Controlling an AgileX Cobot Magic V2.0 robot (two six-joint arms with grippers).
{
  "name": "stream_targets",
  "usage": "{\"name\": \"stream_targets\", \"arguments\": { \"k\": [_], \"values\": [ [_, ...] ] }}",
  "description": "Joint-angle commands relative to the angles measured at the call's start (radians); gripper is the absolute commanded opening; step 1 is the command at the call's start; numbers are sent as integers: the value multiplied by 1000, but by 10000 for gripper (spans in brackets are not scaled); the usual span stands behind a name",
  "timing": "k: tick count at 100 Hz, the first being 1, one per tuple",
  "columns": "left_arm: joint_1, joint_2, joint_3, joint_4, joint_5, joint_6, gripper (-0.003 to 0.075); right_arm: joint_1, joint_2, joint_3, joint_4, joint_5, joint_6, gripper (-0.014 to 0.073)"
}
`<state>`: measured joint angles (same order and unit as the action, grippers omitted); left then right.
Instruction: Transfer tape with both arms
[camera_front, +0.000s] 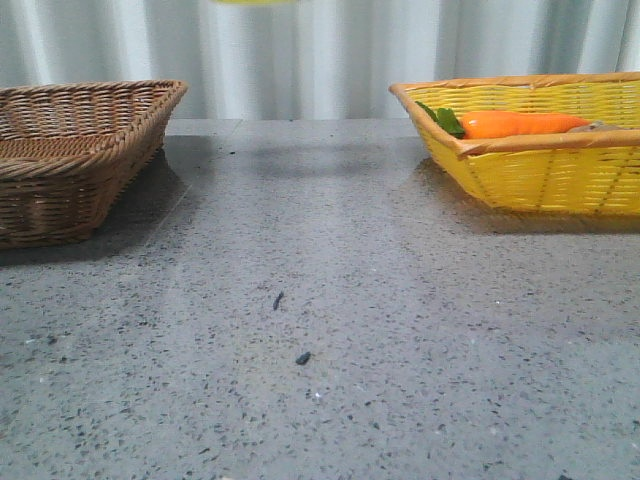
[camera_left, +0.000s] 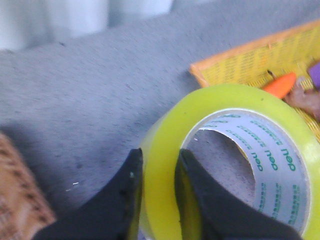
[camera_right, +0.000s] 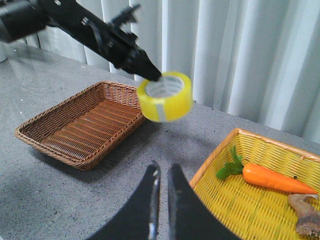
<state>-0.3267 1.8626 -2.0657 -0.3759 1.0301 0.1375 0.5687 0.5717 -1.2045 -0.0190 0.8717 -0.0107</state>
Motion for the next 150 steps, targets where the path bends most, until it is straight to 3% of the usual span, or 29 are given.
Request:
{"name": "stream_targets", "arguments": {
  "k": [1,46,78,94,106,121,128,138,150],
  "values": [
    [63,-99,-40,-35,-19,-14,-20,-2,18,-19,-4,-78,0,-46],
    [380,-185,28,13,219,-14,-20,-2,18,-19,-7,-87,0,-46],
    [392,-182,370,20,121,-9,-20,-2,18,-19,-7,-70,0,-46],
    [392,-182,436,55,85,-9,-13,-2,18,-19,-7,-66,0,-46],
    [392,-182,438,55,76,-9,99,-2,18,-19,-7,-64,0,-46],
    [392,-189,421,57,74,-9,370,-2,18,-19,-7,-64,0,-46],
    [392,-200,399,55,76,-9,459,-2,18,-19,-7,-64,0,-46],
    [392,-232,362,27,52,-9,471,-2,18,-19,-7,-57,0,-46],
    [388,-328,353,-56,-70,12,400,-2,13,-3,-7,-31,0,-46]
  ]
}}
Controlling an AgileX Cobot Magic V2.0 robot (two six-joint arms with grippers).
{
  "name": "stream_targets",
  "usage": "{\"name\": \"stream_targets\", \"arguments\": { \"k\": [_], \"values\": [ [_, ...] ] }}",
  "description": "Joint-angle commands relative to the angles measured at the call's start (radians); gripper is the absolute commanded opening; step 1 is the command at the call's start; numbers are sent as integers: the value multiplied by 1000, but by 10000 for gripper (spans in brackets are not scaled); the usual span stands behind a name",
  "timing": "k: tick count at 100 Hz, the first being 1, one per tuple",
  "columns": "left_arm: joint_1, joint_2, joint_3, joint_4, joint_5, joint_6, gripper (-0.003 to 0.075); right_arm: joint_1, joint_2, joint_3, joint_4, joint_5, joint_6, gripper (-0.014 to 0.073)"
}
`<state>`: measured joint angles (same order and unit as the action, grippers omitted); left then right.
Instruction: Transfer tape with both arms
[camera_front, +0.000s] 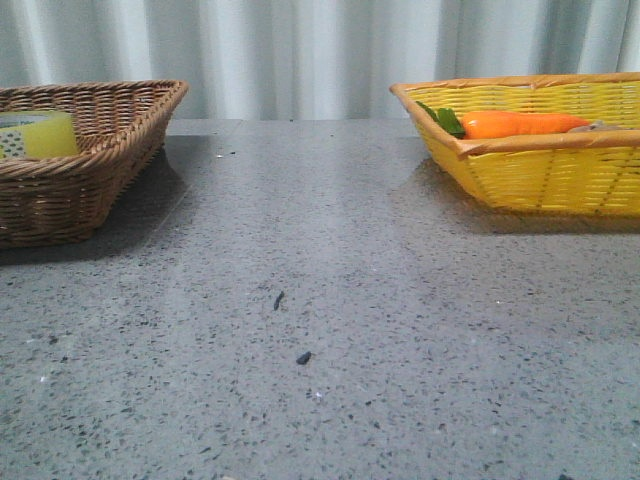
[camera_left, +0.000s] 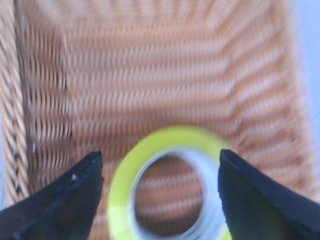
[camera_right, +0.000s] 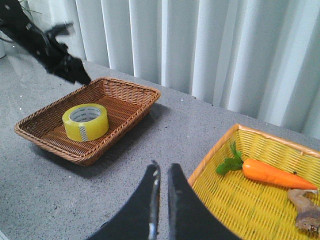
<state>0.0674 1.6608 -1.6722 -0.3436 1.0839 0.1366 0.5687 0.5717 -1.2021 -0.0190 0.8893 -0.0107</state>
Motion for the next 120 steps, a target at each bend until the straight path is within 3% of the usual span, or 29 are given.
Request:
{"name": "stream_targets", "arguments": {
  "k": [1,13,22,41,58,73,77,97,120],
  "values": [
    [-11,-141,-38,-90,-135,20,386,-2,9,0,-7,-46,0,-46],
    [-67,-279,20,-86,-336,117,261,-2,-48,91,-33,-76,0,-41],
    [-112,-396,132,-84,-471,159,191,-2,-131,212,-56,-202,0,-41],
    [-233,-662,491,-84,-652,194,165,-2,-336,433,-111,-435,0,-41],
    [-306,-869,784,-87,-712,194,151,-2,-424,516,-110,-447,0,-41],
    [-343,-1022,933,-101,-721,194,13,-2,-430,525,-110,-471,0,-41],
    [-344,-1061,952,-117,-721,194,-22,-2,-430,525,-110,-471,0,-41],
    [-344,-1186,994,-131,-703,194,-20,-2,-430,525,-110,-471,0,-41],
    [-344,-1196,996,-131,-703,194,-20,-2,-430,525,-110,-471,0,-41]
  ]
}}
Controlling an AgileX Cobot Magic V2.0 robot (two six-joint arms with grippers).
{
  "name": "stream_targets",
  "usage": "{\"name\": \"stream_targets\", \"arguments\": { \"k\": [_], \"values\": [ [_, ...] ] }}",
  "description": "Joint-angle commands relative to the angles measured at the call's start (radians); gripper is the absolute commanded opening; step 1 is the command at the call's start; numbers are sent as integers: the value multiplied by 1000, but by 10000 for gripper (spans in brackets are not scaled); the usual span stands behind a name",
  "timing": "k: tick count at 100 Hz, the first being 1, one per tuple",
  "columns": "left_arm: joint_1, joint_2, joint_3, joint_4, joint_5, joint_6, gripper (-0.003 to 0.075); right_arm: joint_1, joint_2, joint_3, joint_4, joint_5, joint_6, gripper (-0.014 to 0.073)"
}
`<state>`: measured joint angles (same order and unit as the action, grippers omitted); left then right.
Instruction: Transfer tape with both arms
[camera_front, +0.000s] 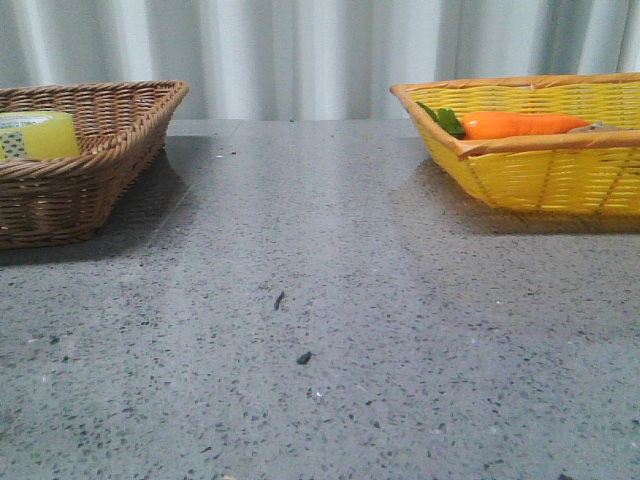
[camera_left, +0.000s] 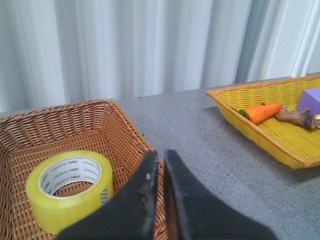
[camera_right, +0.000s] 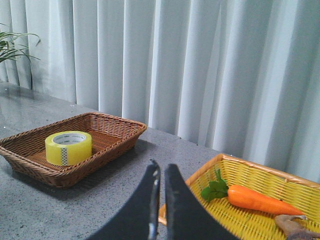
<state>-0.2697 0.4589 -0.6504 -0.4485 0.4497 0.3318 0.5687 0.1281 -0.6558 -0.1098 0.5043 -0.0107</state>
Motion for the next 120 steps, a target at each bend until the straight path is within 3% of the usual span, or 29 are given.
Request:
{"name": "stream_targets", "arguments": {
  "k": [1,39,51,60,68,75,83,89,112,120],
  "values": [
    [-7,6,-26,-26,-69,-1,-20,-2,13,-22,-20,-86,0,-41],
    [-3,-13,18,-10,-97,1,-20,-2,13,-22,-20,-86,0,-41],
    [13,-96,168,110,-249,3,-20,-2,13,-22,-20,-86,0,-41],
    [13,-195,345,176,-440,3,-20,-2,13,-22,-20,-86,0,-41],
    [13,-296,494,185,-590,-3,-20,-2,13,-22,-20,-86,0,-41],
    [13,-377,596,185,-639,-43,-20,-2,13,-22,-20,-86,0,-41],
    [21,-452,664,188,-618,-85,-20,-2,13,-22,-20,-86,0,-41],
    [32,-496,662,196,-510,-99,-20,-2,13,-22,-20,-86,0,-41],
    [89,-488,663,327,-281,-341,-20,-2,13,-22,-20,-84,0,-41],
    [96,-490,663,335,-201,-362,-20,-2,13,-22,-20,-84,0,-41]
  ]
}}
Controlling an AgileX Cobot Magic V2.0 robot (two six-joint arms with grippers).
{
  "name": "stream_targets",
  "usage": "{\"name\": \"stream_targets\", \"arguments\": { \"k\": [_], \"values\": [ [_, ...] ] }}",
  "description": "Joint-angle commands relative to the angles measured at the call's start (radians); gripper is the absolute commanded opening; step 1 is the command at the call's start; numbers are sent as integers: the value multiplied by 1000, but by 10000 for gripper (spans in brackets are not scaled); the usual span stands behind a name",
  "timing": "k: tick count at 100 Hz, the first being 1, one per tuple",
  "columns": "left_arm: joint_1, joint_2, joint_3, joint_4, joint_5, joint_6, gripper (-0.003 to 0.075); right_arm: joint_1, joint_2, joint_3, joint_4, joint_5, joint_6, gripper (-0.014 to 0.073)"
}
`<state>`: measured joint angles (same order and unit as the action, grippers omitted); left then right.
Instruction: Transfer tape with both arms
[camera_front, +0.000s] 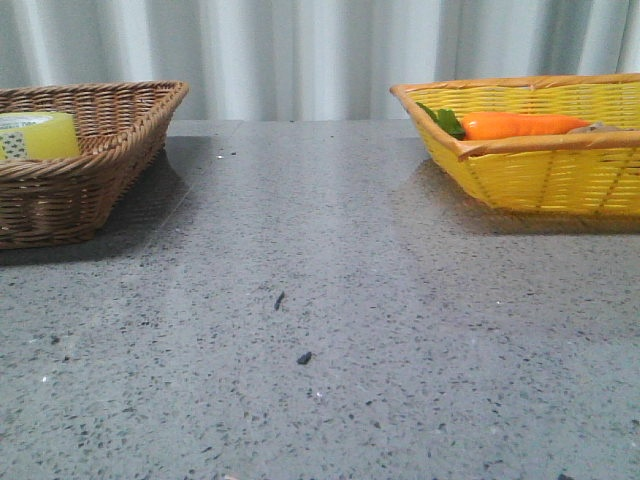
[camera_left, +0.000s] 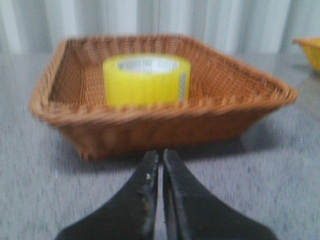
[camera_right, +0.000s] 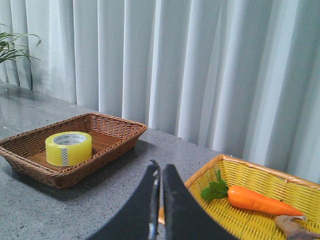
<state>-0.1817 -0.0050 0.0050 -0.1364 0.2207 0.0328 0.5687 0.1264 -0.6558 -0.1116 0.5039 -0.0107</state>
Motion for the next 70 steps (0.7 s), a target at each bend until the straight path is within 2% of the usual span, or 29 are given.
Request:
{"name": "stream_targets", "arguments": {
  "k": [1,6,70],
  "values": [
    [8,-26,8,23,35,-63,-20,-2,15,-22,-18,-83,0,-41],
    [8,-26,8,23,76,-63,-20,-2,15,-22,-18,-83,0,-41],
    [8,-26,8,23,74,-63,-20,-2,15,-22,-18,-83,0,-41]
  ]
}}
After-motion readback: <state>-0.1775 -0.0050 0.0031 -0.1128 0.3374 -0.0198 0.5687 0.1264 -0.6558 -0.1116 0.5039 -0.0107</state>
